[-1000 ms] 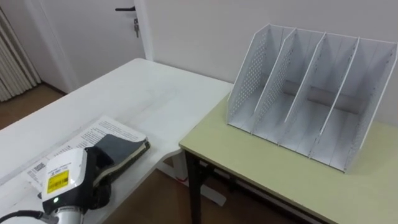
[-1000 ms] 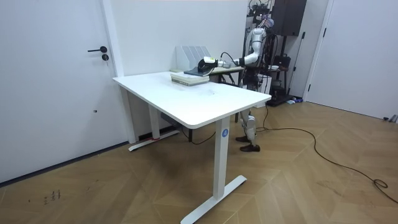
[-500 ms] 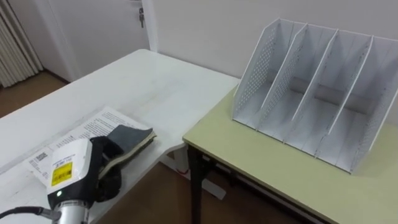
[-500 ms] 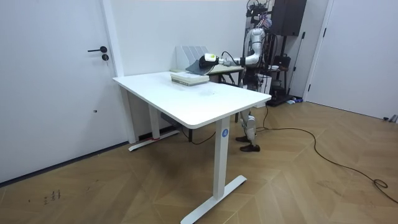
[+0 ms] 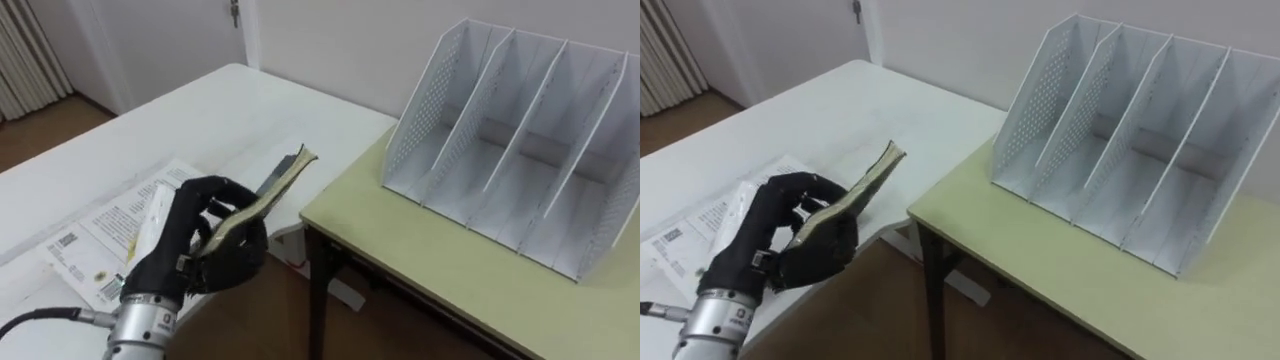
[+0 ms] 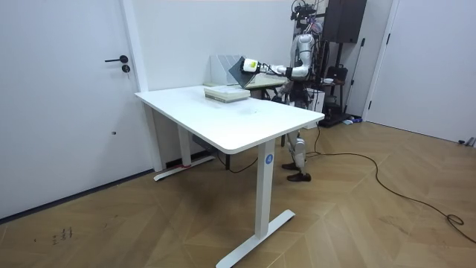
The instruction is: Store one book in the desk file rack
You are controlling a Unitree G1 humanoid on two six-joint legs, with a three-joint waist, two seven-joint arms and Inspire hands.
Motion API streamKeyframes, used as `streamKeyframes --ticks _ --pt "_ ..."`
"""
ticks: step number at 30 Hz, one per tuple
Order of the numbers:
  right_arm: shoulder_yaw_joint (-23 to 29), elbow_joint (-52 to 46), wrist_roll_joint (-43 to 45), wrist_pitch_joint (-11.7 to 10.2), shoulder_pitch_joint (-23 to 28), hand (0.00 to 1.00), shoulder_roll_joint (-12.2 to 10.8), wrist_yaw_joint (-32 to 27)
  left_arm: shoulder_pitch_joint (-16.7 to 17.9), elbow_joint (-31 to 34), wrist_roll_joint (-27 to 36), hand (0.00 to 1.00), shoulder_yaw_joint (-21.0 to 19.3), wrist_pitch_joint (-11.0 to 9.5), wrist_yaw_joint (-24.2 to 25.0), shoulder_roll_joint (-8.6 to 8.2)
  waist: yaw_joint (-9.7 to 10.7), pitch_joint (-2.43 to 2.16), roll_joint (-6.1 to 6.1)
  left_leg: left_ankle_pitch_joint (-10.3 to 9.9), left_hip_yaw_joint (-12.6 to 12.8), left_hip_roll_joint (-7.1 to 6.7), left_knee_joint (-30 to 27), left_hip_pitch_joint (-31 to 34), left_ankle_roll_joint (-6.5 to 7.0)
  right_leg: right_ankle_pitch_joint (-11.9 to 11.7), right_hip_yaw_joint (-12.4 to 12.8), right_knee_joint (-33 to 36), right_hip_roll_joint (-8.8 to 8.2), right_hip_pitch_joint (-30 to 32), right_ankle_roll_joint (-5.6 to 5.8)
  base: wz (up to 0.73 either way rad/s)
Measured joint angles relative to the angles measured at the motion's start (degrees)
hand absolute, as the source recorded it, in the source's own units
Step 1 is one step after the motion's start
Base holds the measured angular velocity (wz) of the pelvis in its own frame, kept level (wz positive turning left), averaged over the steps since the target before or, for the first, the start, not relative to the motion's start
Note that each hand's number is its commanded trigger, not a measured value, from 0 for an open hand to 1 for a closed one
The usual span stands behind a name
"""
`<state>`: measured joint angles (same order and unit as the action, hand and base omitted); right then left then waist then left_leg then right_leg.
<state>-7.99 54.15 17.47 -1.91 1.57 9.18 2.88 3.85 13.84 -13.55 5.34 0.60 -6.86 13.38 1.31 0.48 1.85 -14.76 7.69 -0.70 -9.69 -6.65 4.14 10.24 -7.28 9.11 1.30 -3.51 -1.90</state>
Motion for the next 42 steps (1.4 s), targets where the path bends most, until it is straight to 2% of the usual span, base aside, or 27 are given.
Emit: streamKeyframes --ticks 3,5,7,9,10,11,12,13,14,15,16,17,18,19,20,22,23,25,27,28,31,37,42 --pt "-2.23 -11.35 -0.17 -1.94 2.69 0.0 0.53 3.76 -0.04 1.55 8.0 1.0 -0.75 -1.34 1.38 0.06 -0.42 0.02 -0.06 0.0 -0.04 0.0 0.06 -0.87 -0.01 -0.16 0.42 -0.55 0.05 -1.16 0.01 -0.02" --pt "-4.38 -19.02 -1.38 -2.63 4.28 0.0 1.36 6.88 -0.01 2.91 12.49 1.0 -0.74 -3.03 2.39 0.11 -1.32 0.08 -0.24 0.02 0.0 0.0 0.23 -1.82 -0.04 -0.16 1.45 -0.56 0.15 -1.88 0.01 -0.04" --pt "-4.79 -22.71 -1.81 -3.07 4.3 0.0 1.86 9.87 -0.01 3.04 15.86 1.0 -0.74 -4.24 3.98 0.14 -2.04 0.12 -0.29 0.03 0.0 -0.05 0.2 -2.61 -0.05 -0.16 2.59 -0.59 0.2 -2.42 0.01 -0.19" --pt "-4.86 -26.49 -3.37 -3.27 4.38 0.0 1.98 11.81 0.05 3.04 18.79 1.0 -0.81 -4.68 5.59 0.35 -2.55 0.43 -0.77 -0.05 0.34 -0.32 -1.7 -2.6 -0.18 -0.19 3.77 -0.83 -0.33 -3.88 -0.02 0.01" --pt "-5.1 -28.7 -6.44 -3.35 4.39 0.0 2.03 12.77 0.03 3.03 21.08 1.0 -0.69 -5.05 6.52 0.59 -2.3 1.13 -2.18 -0.79 1.51 -0.8 -7.41 0.03 -2.11 -0.29 7.81 -1.74 -1.87 -5.21 -0.06 0.47" --pt "-4.99 -30.87 -9.91 -3.55 4.56 0.0 2.09 13.44 -0.04 3.0 23.56 1.0 -0.15 -5.83 7.37 0.43 -1.66 1.03 -2.77 -0.48 1.42 0.32 -5.98 3.34 -3.54 -0.21 11.94 -1.76 -2.44 -5.05 0.17 0.66" --pt "-4.58 -31.89 -11.38 -3.58 4.55 0.0 2.35 13.7 -0.45 3.0 24.5 1.0 0.23 -6.27 7.74 0.51 -1.47 0.98 -2.76 0.36 2.13 1.73 -3.44 4.86 -2.03 0.29 12.15 -1.03 -2.45 -4.36 0.99 0.64" --pt "-3.97 -33.13 -12.85 -3.41 4.73 0.0 2.38 14.53 -0.36 2.94 25.83 1.0 0.84 -6.49 8.3 0.2 -2.12 0.51 -3.24 1.89 4.88 1.84 -3.81 5.05 -2.36 1.08 11.44 0.07 -3.09 -2.78 2.41 0.22" --pt "-3.63 -35.08 -12.96 -3.41 4.93 0.0 2.58 15.68 -0.15 2.8 27.26 1.0 0.76 -6.51 8.65 0.17 -3.91 0.45 -2.93 1.93 4.86 1.92 -3.85 4.74 -2.3 1.34 9.68 0.75 -3.08 -2.0 3.16 -0.14" --pt "-3.59 -36.35 -12.95 -3.4 5.09 0.0 2.68 16.28 -0.05 2.57 27.64 1.0 0.47 -6.6 8.76 0.27 -5.14 0.46 -2.66 1.92 3.5 1.96 -3.84 4.42 -2.29 1.32 8.47 0.63 -2.96 -1.47 3.21 -0.75" --pt "-3.69 -39.78 -12.91 -3.35 5.12 0.0 2.93 17.46 0.15 1.5 27.66 1.0 -0.54 -7.13 8.83 0.23 -7.01 0.6 -1.61 1.88 -2.31 2.34 -3.47 3.63 -2.34 0.93 6.94 0.04 -1.69 1.52 2.49 -0.99" --pt "-4.04 -43.88 -13.15 -3.51 5.27 0.0 3.11 17.92 0.18 -0.27 28.76 1.0 -2.53 -7.13 9.3 0.39 -6.77 0.54 -0.29 1.66 -7.06 3.46 -2.81 3.01 -2.91 -2.79 6.22 -2.23 -0.08 4.87 1.04 -0.92" --pt "-4.25 -45.53 -13.27 -3.69 5.38 0.0 3.14 18.06 0.34 -0.94 29.96 1.0 -3.55 -7.05 9.86 0.77 -6.05 0.41 -0.16 1.5 -7.45 3.53 -2.71 2.78 -3.46 -7.24 4.69 -2.61 -0.35 5.55 1.01 -0.32" --pt "-4.12 -46.49 -15.15 -4.1 5.49 0.0 3.32 18.77 1.04 -1.91 33.27 1.0 -4.35 -6.71 10.82 0.75 -3.78 0.27 0.58 1.07 -6.95 4.24 -1.98 1.64 -4.56 -7.64 2.49 -1.23 -0.21 4.53 0.31 0.15" --pt "-3.92 -46.35 -17.98 -4.03 5.48 0.0 3.26 19.19 1.36 -1.96 35.65 1.0 -3.99 -6.54 12.88 0.41 -2.4 0.33 0.46 1.46 -4.71 4.5 -1.29 0.48 -5.18 -7.61 2.53 -1.26 -0.17 3.18 0.28 0.26" --pt "-2.15 -46.36 -22.53 -3.89 5.43 0.0 3.76 20.51 1.11 -1.8 39.08 1.0 -3.73 -6.55 16.82 0.41 -1.64 0.46 0.14 2.16 -2.19 5.12 0.61 -0.05 -5.42 -7.29 2.72 -1.18 -0.08 2.3 0.75 0.21" --pt "-0.65 -46.37 -25.72 -3.54 5.4 0.0 3.97 21.8 1.04 -1.75 42.24 1.0 -3.78 -6.52 18.83 0.46 -1.8 0.33 -0.37 2.34 -1.41 5.03 0.78 -0.51 -5.15 -6.73 2.65 -0.97 -0.15 2.48 1.02 0.11" --pt "1.17 -46.83 -29.97 -3.03 5.33 0.0 3.89 24.19 1.29 -1.75 47.52 1.0 -4.69 -6.24 20.71 0.56 -2.2 0.4 -1.0 2.34 -1.24 4.79 0.76 -0.66 -5.12 -6.61 2.15 -0.73 -0.21 2.56 1.08 -0.06" --pt "2.91 -48.81 -31.37 -1.77 5.33 0.0 4.01 26.2 1.27 -1.59 51.19 1.0 -6.04 -5.95 22.34 0.94 -2.48 0.37 -1.37 2.26 -1.25 4.66 0.63 -0.6 -4.99 -6.58 1.27 -0.48 -0.26 2.61 1.12 -0.02" --pt "3.82 -50.77 -31.5 -1.27 5.29 0.0 4.2 27.31 1.27 -1.55 52.84 1.0 -6.97 -5.95 23.75 1.22 -2.69 0.35 -1.51 2.25 -1.3 4.15 0.57 -0.56 -4.97 -6.44 0.88 -0.48 -0.24 2.58 1.19 0.0" --pt "5.19 -53.25 -33.3 -1.09 4.79 0.0 4.28 30.32 1.32 -1.56 54.76 1.0 -7.61 -5.93 26.85 1.52 -3.08 0.19 -1.76 1.87 -1.47 3.98 0.49 -0.59 -4.36 -5.49 0.59 -0.25 -0.55 2.29 0.93 0.03" --pt "7.22 -53.3 -38.69 0.75 3.83 0.0 4.05 35.71 1.95 -2.04 58.11 1.0 -7.54 -5.27 34.42 1.47 -3.16 0.16 -1.77 1.87 -1.42 3.9 0.27 -0.95 -4.36 -4.88 0.51 0.83 -1.04 2.29 0.89 0.01" --pt "7.58 -53.93 -43.24 1.87 3.8 0.0 4.14 36.11 2.21 -5.48 59.08 1.0 -7.09 -3.26 36.03 1.4 -2.99 0.19 -1.75 1.87 -1.43 3.86 0.29 -0.95 -4.38 -4.65 0.93 0.89 -0.93 2.33 0.77 0.0"
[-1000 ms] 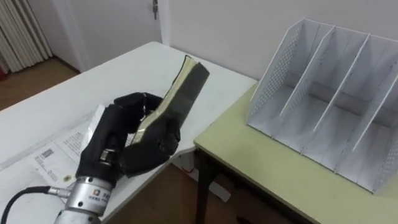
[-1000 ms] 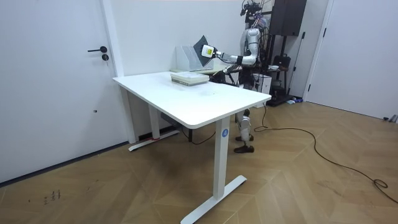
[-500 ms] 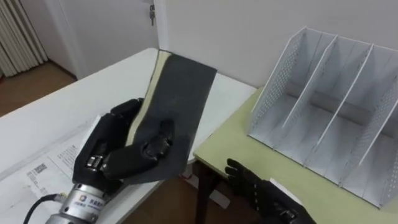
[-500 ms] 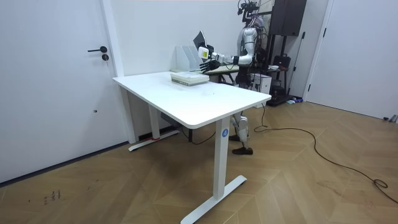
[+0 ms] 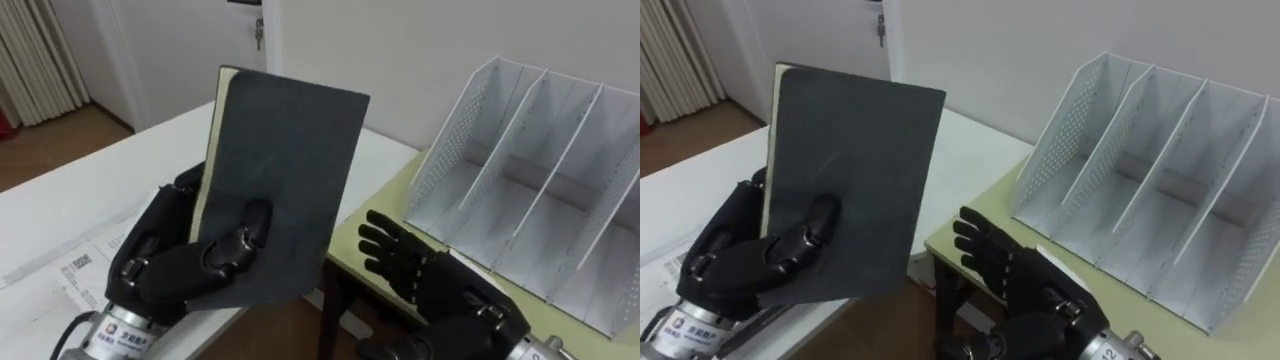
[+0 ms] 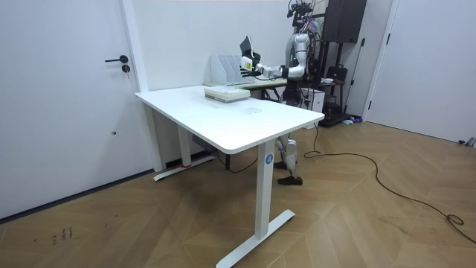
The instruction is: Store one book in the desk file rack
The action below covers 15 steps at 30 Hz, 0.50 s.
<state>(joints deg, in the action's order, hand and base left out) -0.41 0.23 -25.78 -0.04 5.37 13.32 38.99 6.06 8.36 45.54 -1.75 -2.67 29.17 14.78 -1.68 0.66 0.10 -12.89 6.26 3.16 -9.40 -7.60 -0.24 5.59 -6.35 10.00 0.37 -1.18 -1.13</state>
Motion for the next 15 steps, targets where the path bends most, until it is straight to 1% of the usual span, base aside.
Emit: streamKeyframes --ticks 2,5,7,8,9,11,12,13,14,15 --pt "0.3 -1.2 -1.36 0.99 0.0 0.0 0.19 1.33 0.0 -2.02 3.4 1.0 -0.01 1.91 0.41 0.01 0.18 0.0 -0.01 0.0 0.08 0.06 -0.09 -0.04 0.0 0.05 -0.16 -0.03 -0.04 0.01 -0.05 0.0" --pt "0.82 -2.12 -1.43 1.53 -0.28 0.0 0.44 2.91 0.0 -2.81 4.89 1.0 -0.02 2.91 1.62 0.11 0.19 0.02 0.0 0.0 0.09 0.16 -0.14 0.01 0.0 0.09 -0.14 -0.1 -0.17 0.15 0.01 0.0" --pt "1.35 -2.14 -3.47 2.99 -0.88 0.0 0.73 4.71 -0.01 -3.19 6.17 1.0 -0.08 4.42 3.87 0.59 0.16 0.02 -0.01 0.0 0.18 0.11 -0.14 0.07 0.0 0.17 -0.12 -0.11 -0.29 0.23 0.14 0.0" --pt "1.62 -2.2 -5.52 3.77 -0.98 0.0 1.1 5.61 -0.03 -3.19 6.33 1.0 -0.11 5.19 5.12 1.01 -0.02 0.04 -0.04 0.0 0.04 0.08 -0.12 0.24 0.0 0.2 -0.09 -0.12 -0.32 0.37 0.19 0.0" --pt "1.61 -2.28 -6.25 3.91 -0.98 0.0 1.4 5.93 -0.03 -3.19 6.33 1.0 -0.06 5.48 5.74 1.42 -0.04 0.06 -0.06 0.0 0.03 0.08 -0.11 0.34 0.0 0.22 -0.1 -0.12 -0.33 0.45 0.2 0.0" --pt "1.59 -2.78 -9.6 5.17 -1.26 0.0 2.56 7.19 -0.03 -3.2 6.32 1.0 0.05 6.99 7.95 3.23 -0.07 0.05 -0.08 0.0 0.06 0.08 -0.14 0.89 0.0 0.28 -0.08 0.05 -0.29 1.13 0.18 0.0" --pt "1.58 -2.79 -10.7 5.51 -1.42 0.0 2.81 7.67 -0.03 -3.21 6.33 1.0 0.18 7.34 8.51 3.68 -0.16 0.05 -0.07 0.0 0.08 0.09 -0.14 0.99 0.0 0.29 -0.04 0.12 -0.26 1.3 0.17 0.0" --pt "1.57 -2.82 -13.03 6.08 -1.54 0.0 2.92 8.53 -0.02 -3.48 6.33 1.0 0.29 8.18 9.98 4.33 -0.27 0.06 -0.07 0.0 0.08 0.12 -0.16 1.0 0.0 0.41 0.03 0.45 -0.24 1.49 0.06 -0.04" --pt "1.52 -2.88 -14.72 6.45 -1.54 0.0 2.92 9.32 -0.02 -3.57 6.34 1.0 0.35 8.94 10.86 4.48 -0.24 0.05 -0.07 0.0 0.09 0.12 -0.16 1.01 0.0 0.64 0.05 0.88 -0.28 1.68 0.01 -0.04" --pt "1.53 -2.93 -15.24 6.54 -1.55 0.0 2.92 9.83 -0.02 -3.6 6.38 1.0 0.41 9.23 11.32 4.49 -0.24 0.05 -0.07 0.0 0.1 0.11 -0.16 1.07 0.0 0.67 0.08 0.9 -0.27 1.77 -0.01 0.0"
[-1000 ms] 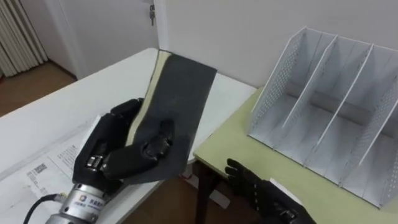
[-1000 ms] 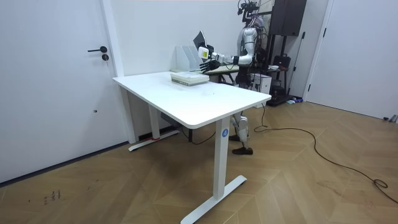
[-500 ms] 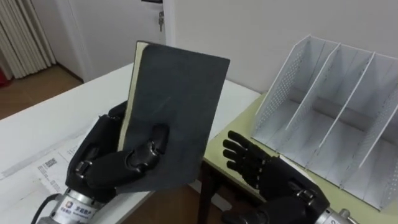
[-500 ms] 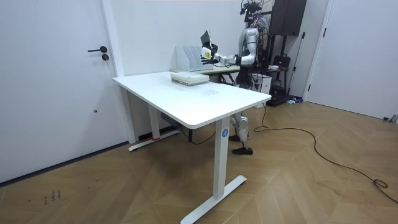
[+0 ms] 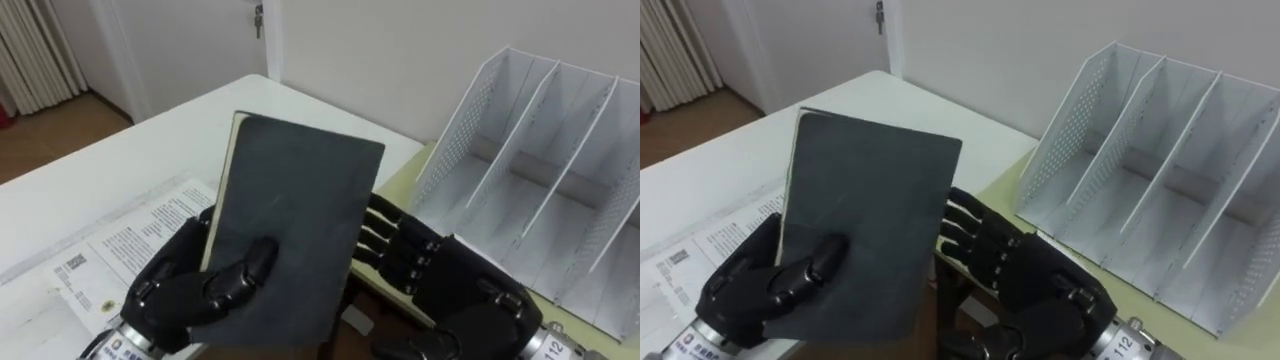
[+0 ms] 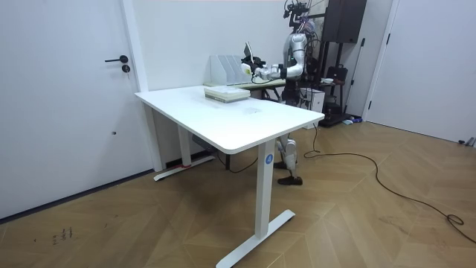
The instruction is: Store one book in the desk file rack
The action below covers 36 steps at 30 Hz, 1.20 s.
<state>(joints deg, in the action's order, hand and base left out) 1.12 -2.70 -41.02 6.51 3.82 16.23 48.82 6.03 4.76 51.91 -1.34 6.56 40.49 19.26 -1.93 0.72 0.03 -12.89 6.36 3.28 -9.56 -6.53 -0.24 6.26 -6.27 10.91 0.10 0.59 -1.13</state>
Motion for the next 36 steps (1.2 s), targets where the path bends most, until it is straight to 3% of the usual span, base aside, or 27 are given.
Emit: streamKeyframes --ticks 5,10,14,19,21,22,23,24,29,36 --pt "-0.09 -0.13 -3.81 2.15 -0.19 0.0 0.08 2.56 0.0 -0.33 0.41 1.0 0.62 1.93 2.82 0.24 -0.15 -0.01 -0.01 -0.02 0.93 -0.02 -0.01 0.22 -0.03 0.96 0.24 2.11 -0.11 1.47 -0.18 -0.06" --pt "-2.64 -1.0 -6.35 2.43 -0.52 0.0 0.51 3.1 -0.12 -0.31 0.88 1.0 2.28 2.4 4.11 1.0 -0.01 -0.05 0.06 -0.02 1.47 0.06 -0.27 0.7 -0.05 1.08 0.44 2.71 -0.06 2.15 -0.35 -0.03" --pt "-5.75 -1.21 -6.44 3.42 -0.88 0.0 1.33 4.65 -0.52 -0.32 2.17 1.0 4.15 3.26 6.52 3.28 0.01 -0.13 0.06 -0.02 1.6 0.06 -0.87 1.08 -0.05 1.08 1.13 2.92 -0.08 2.49 -0.37 -0.03" --pt "-7.1 -1.21 -6.61 3.71 -1.66 0.01 1.73 5.15 -1.96 -0.37 2.59 1.0 6.07 3.59 8.01 4.63 0.08 -0.14 0.04 -0.03 1.61 0.03 -1.29 1.31 -0.05 1.08 1.19 3.1 -0.15 2.51 -0.36 0.01" --pt "-7.16 -1.21 -6.71 3.85 -1.66 0.14 1.85 5.14 -1.99 -0.37 2.59 1.0 6.07 3.75 8.05 4.86 0.16 -0.14 0.04 -0.06 1.72 0.07 -1.29 1.4 -0.11 1.09 1.19 3.12 -0.08 2.6 -0.37 0.02" --pt "-7.17 -1.21 -6.71 4.09 -1.66 0.53 2.02 5.12 -2.02 -0.39 2.59 1.0 6.07 4.03 8.13 4.96 0.16 -0.14 0.04 -0.11 2.16 0.07 -1.29 1.46 -0.19 1.11 1.23 3.3 -0.03 2.72 -0.4 0.0" --pt "-7.15 -1.21 -6.62 4.15 -1.63 0.69 2.16 5.01 -2.02 -0.5 2.59 1.0 6.07 4.25 8.57 5.01 0.18 -0.16 0.01 -0.16 2.59 0.09 -1.4 1.76 -0.26 1.27 1.24 3.67 -0.02 2.83 -0.44 0.0" --pt "-7.04 -1.21 -6.62 4.15 -1.61 1.0 2.24 4.9 -2.02 -0.5 2.63 1.0 6.07 4.29 8.9 5.02 0.21 -0.17 -0.01 -0.2 2.96 0.09 -1.49 1.79 -0.32 1.36 1.26 3.85 -0.03 2.89 -0.41 0.05" --pt "-6.55 -0.45 -6.51 4.04 -1.47 1.0 2.52 3.23 -2.02 -0.45 3.87 1.0 7.65 4.31 12.95 6.65 0.13 -0.19 -0.04 -0.22 3.68 0.12 -1.84 1.9 -0.34 1.43 1.2 4.07 -0.04 2.9 -0.48 0.0" --pt "-6.76 -0.19 -6.02 3.51 -0.42 1.0 3.28 3.02 -2.05 -1.45 4.19 1.0 8.3 4.31 12.66 6.94 0.23 -0.21 -0.04 -0.22 4.6 0.23 -2.08 1.81 -0.35 1.43 1.28 4.57 -0.19 3.13 -0.48 -0.01"
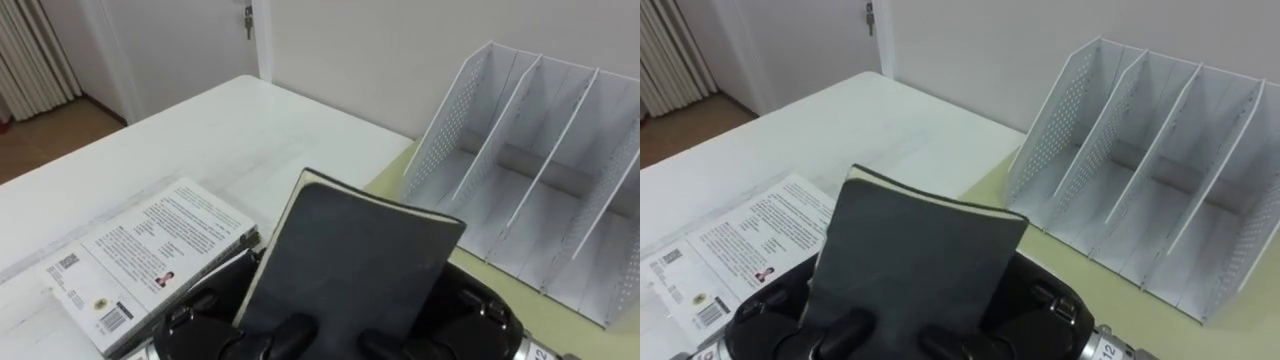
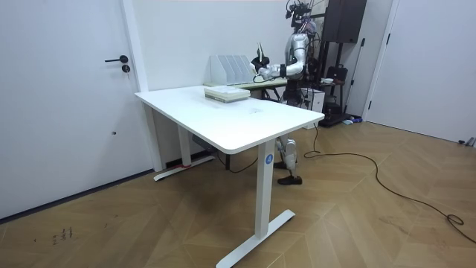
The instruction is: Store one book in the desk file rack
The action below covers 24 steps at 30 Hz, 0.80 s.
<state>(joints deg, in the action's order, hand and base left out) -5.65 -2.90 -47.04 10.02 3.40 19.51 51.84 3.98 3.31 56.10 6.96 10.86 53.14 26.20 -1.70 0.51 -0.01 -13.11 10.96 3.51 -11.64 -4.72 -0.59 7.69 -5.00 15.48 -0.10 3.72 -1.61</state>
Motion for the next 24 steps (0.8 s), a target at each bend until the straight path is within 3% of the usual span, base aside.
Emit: streamKeyframes --ticks 11,12,13,24 --pt "0.04 0.0 1.49 -0.54 0.16 1.0 0.07 -0.22 0.01 -0.06 -0.64 1.0 0.22 0.12 -0.17 1.37 -0.08 -0.01 -0.03 -0.06 0.05 -0.02 -0.1 0.14 -0.09 0.11 0.05 0.47 0.01 0.45 -0.07 -0.01" --pt "0.04 0.0 1.5 -0.54 0.16 1.0 0.07 -0.22 0.01 -0.06 -0.64 0.54 0.22 0.12 -0.18 1.38 -0.08 -0.01 -0.03 -0.06 0.04 -0.02 -0.1 0.14 -0.1 0.11 0.04 0.47 0.01 0.45 -0.07 0.0" --pt "0.04 0.0 1.52 -0.54 0.16 1.0 0.08 -0.22 0.01 -0.06 -0.64 0.0 0.22 0.12 -0.18 1.39 -0.08 -0.01 -0.03 -0.07 0.04 -0.02 -0.1 0.14 -0.1 0.1 0.04 0.47 0.01 0.45 -0.07 0.0" --pt "0.29 0.05 1.45 -0.65 0.54 1.0 0.14 -0.19 0.01 -0.06 -0.84 0.0 0.17 0.12 -0.09 1.83 -0.27 0.01 -0.27 -0.06 -0.11 0.12 -0.18 0.05 -0.1 0.12 -0.05 0.35 -0.09 0.42 -0.07 0.0"
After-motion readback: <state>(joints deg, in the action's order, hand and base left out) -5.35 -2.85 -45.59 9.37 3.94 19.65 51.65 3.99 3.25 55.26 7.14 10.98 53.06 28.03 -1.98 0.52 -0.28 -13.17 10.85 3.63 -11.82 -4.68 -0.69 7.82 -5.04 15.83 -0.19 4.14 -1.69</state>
